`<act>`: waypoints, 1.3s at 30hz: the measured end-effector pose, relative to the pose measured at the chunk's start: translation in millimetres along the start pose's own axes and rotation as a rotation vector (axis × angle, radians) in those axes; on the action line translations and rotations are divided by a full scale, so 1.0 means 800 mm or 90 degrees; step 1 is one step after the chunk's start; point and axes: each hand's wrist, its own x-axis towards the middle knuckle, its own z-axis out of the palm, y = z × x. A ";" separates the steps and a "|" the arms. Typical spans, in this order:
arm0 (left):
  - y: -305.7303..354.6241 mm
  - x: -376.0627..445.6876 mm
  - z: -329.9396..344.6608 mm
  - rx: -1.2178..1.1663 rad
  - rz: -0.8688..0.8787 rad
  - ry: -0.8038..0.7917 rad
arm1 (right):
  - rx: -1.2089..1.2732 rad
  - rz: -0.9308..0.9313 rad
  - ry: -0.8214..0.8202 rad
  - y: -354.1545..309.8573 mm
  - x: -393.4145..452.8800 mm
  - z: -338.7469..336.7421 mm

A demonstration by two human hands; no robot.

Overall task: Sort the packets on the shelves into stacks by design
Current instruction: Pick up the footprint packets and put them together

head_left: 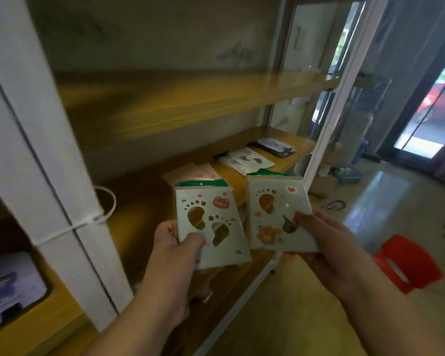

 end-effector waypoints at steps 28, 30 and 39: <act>0.019 0.354 0.295 0.126 0.103 0.174 | 0.006 0.072 -0.173 -0.093 0.410 -0.186; 0.013 0.374 0.302 0.234 0.123 0.231 | -0.025 0.080 -0.196 -0.099 0.434 -0.195; -0.007 0.358 0.321 0.553 0.067 0.346 | -0.095 0.160 -0.251 -0.095 0.522 -0.164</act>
